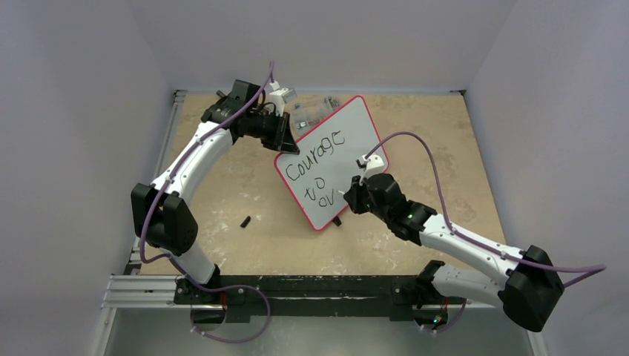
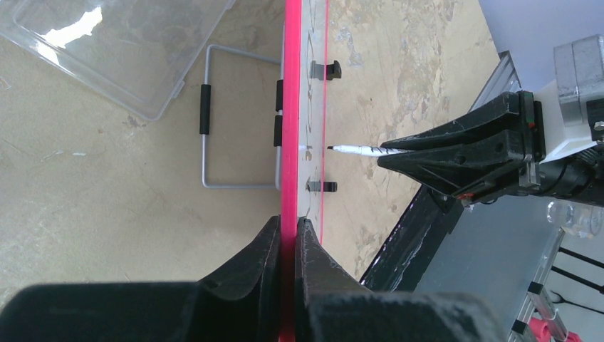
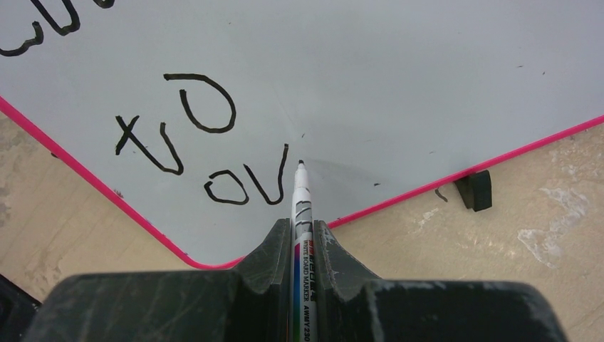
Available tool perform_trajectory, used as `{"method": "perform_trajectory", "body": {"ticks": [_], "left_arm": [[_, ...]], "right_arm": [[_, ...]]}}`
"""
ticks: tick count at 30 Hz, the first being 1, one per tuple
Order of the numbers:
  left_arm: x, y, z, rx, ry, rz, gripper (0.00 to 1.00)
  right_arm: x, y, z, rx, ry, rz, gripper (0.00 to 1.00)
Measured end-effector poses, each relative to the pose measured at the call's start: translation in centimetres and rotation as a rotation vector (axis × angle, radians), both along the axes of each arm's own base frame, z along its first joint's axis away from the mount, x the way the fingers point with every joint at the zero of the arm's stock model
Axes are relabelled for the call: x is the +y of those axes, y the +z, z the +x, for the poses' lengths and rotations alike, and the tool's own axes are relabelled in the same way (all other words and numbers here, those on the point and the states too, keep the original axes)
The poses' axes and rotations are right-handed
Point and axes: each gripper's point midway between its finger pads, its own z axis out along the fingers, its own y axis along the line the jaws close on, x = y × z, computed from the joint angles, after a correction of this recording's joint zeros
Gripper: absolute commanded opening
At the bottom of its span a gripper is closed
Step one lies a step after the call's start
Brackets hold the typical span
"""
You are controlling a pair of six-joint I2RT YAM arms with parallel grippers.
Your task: Write a sentence on the whiteboard
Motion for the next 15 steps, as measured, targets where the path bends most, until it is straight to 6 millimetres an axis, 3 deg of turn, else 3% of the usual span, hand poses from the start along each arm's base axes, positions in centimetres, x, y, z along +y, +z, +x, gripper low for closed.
{"method": "perform_trajectory", "body": {"ticks": [9,15], "left_arm": [[0.01,-0.01,0.0,0.0,0.0,0.001,0.0],[0.0,0.0,0.03,-0.002,0.0,0.0,0.0]], "right_arm": [[0.73,-0.81,0.21,0.014,0.019,0.003,0.0],[0.16,-0.8,0.88,0.013,-0.004,0.008,0.0]]}}
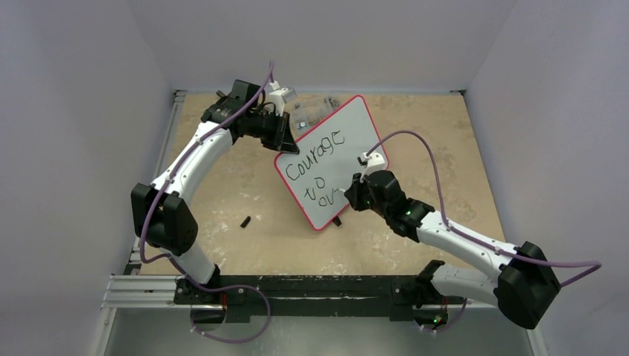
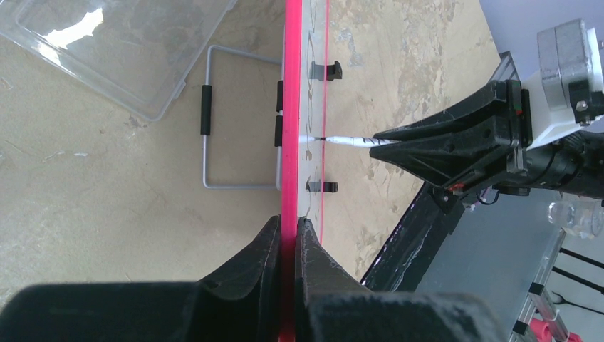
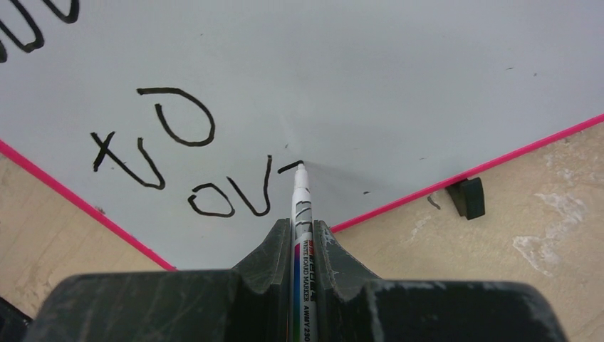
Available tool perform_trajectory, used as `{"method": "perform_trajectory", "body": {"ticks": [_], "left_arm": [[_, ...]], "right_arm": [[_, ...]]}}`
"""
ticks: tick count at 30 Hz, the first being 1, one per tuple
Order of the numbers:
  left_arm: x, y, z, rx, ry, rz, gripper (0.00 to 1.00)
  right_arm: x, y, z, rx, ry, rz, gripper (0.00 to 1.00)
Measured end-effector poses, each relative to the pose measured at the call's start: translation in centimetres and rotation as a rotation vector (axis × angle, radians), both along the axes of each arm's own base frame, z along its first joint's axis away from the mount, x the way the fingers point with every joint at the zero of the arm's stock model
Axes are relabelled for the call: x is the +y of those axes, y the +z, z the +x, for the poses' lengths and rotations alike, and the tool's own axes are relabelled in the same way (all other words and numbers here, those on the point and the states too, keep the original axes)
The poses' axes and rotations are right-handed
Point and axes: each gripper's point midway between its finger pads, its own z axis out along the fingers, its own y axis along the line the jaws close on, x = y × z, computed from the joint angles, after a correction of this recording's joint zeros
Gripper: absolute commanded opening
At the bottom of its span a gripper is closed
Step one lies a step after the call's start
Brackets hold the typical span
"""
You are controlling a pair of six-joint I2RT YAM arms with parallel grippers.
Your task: Write a sentence on the whiteboard
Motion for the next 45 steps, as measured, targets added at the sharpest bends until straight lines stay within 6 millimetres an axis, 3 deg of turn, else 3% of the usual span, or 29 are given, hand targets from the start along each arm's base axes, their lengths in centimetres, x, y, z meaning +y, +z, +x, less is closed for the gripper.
{"method": "perform_trajectory", "body": {"ticks": [7,28,45], "left_arm": [[0.0,0.0,0.0,0.002,0.0,0.0,0.0],[0.1,0.0,0.0,0.002,0.002,0.001,0.0],[0.3,-0.1,0.1,0.003,0.008,0.003,0.0]], "right_arm": [[-1.4,0.0,1.1,-0.003,-0.044,-0.006,0.0],[0.5,0.5,0.2,0.003,0.078,0.044,0.0],[0.6,-0.2,-0.2,-0.003,0.086,0.076,0.0]]}}
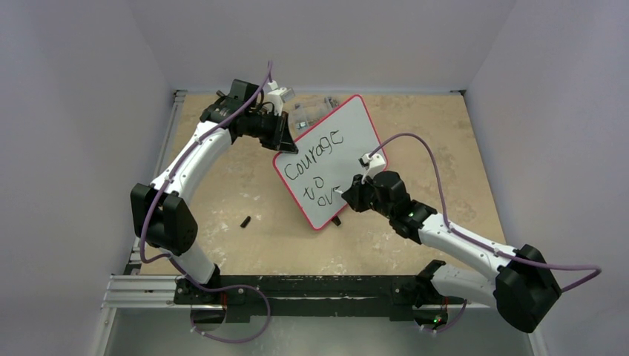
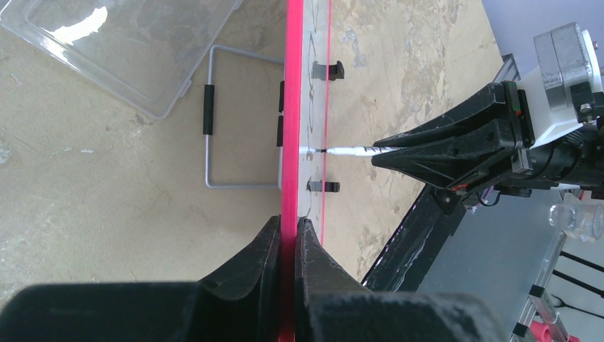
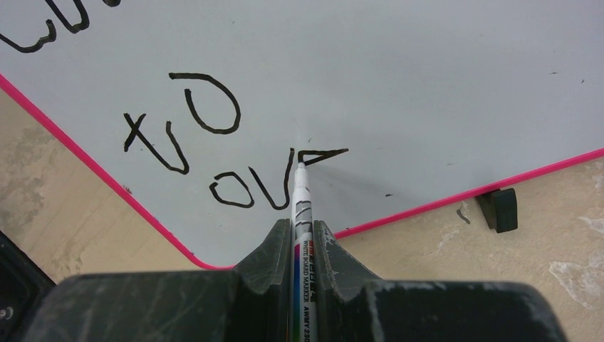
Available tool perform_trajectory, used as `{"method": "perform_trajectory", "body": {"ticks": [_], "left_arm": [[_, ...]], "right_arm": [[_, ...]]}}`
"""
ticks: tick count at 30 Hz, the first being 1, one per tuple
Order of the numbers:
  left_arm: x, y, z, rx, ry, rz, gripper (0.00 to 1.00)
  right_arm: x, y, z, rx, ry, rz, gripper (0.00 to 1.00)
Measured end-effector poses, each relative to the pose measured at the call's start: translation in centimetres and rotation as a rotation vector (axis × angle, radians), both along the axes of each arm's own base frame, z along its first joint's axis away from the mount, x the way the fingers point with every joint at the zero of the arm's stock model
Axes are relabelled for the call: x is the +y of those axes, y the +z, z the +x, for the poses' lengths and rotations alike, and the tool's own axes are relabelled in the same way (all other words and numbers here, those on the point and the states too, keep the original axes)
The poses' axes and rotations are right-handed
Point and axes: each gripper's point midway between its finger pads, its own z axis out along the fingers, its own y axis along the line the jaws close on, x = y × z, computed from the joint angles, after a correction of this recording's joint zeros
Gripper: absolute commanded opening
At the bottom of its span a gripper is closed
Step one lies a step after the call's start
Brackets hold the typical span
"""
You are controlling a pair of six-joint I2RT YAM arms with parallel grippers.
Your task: Write a sentence on the whiteboard
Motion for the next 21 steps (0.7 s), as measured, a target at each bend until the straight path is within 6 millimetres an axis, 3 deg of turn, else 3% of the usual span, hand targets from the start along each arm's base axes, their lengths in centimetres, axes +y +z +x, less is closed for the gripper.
{"method": "perform_trajectory", "body": {"ticks": [10,21], "left_arm": [[0.0,0.0,0.0,0.0,0.0,0.0,0.0],[0.0,0.0,0.0,0.0,-0.001,-0.001,0.0]], "right_arm": [[0.0,-0.1,-0.1,0.021,-0.021,0.016,0.0],[-0.9,-1.5,-0.8,0.08,-0.04,-0.025,0.0]]}}
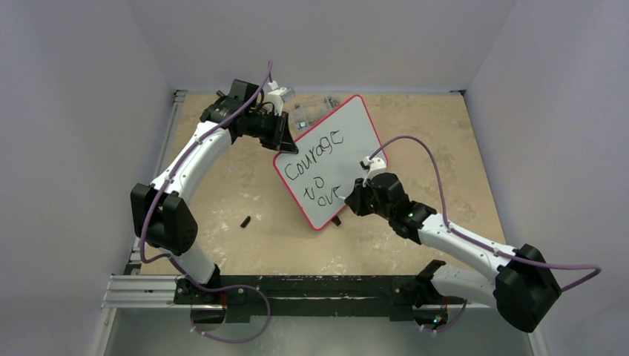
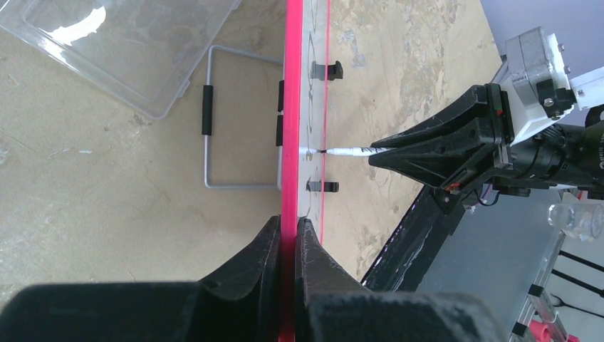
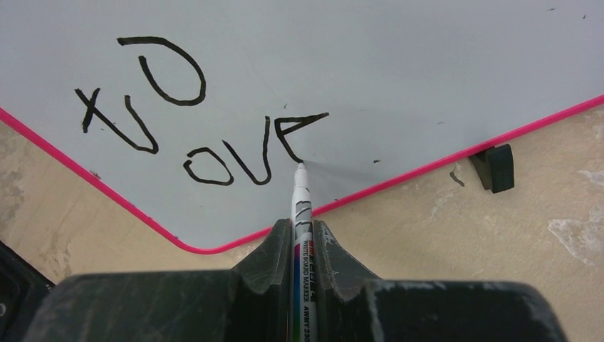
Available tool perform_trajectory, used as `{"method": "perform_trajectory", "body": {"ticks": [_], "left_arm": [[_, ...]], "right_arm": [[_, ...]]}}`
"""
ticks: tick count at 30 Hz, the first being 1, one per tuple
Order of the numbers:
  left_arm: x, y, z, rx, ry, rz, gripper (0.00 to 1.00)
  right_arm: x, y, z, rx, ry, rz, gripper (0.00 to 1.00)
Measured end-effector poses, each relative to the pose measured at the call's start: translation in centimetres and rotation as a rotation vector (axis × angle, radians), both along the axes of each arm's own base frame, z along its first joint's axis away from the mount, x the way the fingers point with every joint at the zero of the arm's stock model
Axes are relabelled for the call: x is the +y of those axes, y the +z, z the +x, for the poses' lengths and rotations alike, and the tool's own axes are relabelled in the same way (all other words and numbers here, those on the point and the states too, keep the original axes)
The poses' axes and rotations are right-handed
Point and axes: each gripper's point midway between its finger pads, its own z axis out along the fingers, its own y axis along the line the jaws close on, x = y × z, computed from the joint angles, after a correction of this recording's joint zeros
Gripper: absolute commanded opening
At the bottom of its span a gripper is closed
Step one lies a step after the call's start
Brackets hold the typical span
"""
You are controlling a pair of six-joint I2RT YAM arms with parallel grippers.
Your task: Write a sentence on the whiteboard
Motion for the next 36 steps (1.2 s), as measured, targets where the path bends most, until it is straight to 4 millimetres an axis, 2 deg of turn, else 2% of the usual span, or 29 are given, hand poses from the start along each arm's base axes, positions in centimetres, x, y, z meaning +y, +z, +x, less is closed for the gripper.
{"method": "perform_trajectory", "body": {"ticks": [7,10,16,22,36], "left_arm": [[0.0,0.0,0.0,0.0,0.0,-0.001,0.0],[0.0,0.0,0.0,0.0,0.0,-0.001,0.0],[0.0,0.0,0.0,0.002,0.0,-0.001,0.0],[0.0,0.0,0.0,0.001,-0.001,-0.001,0.0],[0.0,0.0,0.0,0.001,0.0,-0.001,0.0]], "right_arm": [[-1.2,-0.9,0.2,0.017,-0.048,-0.057,0.0],[-1.3,-0.7,0.5,0.018,-0.058,-0.078,0.0],[-1.2,1.6,1.8,-0.035,-0.077,-0.081,0.0],[-1.4,3.3,2.0,-0.08,-0.086,-0.063,0.0],[-1.0,2.1,2.9,-0.064,-0.069,-0.108,0.0]]}}
